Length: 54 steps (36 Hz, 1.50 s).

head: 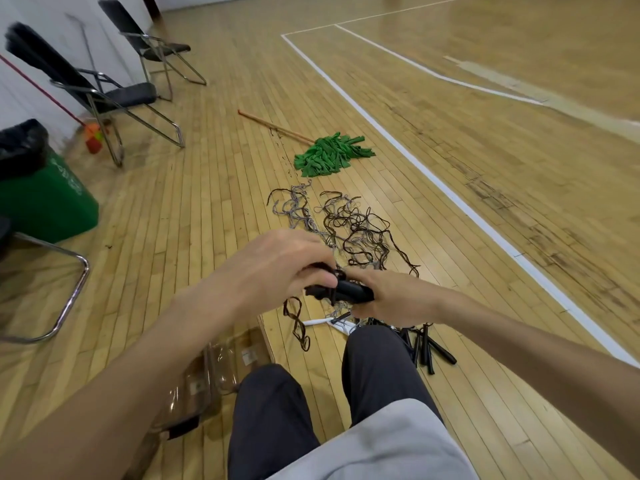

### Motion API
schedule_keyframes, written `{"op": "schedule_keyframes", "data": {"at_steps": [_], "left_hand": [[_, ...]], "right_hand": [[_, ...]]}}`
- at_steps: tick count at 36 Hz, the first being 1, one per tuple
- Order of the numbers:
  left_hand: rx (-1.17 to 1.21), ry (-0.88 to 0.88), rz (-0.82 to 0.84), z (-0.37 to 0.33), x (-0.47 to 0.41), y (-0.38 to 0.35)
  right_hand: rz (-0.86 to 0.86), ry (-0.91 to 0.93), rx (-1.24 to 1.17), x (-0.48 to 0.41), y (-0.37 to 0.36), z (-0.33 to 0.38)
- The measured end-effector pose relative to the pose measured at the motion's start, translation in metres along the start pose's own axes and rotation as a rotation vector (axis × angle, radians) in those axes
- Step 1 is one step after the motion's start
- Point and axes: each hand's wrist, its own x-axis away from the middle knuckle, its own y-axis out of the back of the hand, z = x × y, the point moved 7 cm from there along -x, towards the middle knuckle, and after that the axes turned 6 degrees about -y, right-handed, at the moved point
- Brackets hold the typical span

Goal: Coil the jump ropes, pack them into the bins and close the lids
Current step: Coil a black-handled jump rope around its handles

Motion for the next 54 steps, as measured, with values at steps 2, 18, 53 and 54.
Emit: {"op": "schedule_keyframes", "data": {"at_steps": [2,18,53,54], "left_hand": [[0.025,0.006,0.006,0.004,-0.006,0.004],[0.661,0.215,-0.023,0.043,-0.018,-0.012],[1.007,0.563,-0.056,0.037,0.028,-0.088],[0.995,0.555,-0.038,0.037,0.029,-0.089]], "right_hand": [[0.021,0.023,0.007,0.003,-0.002,0.007],[0.059,0.173,-0.060,0.027,-0.002,0.038],[0.166,0.066,-1.080,0.005,-0.015,0.013],[0.149,0.054,-1.092,0.003,-0.014,0.009]]}}
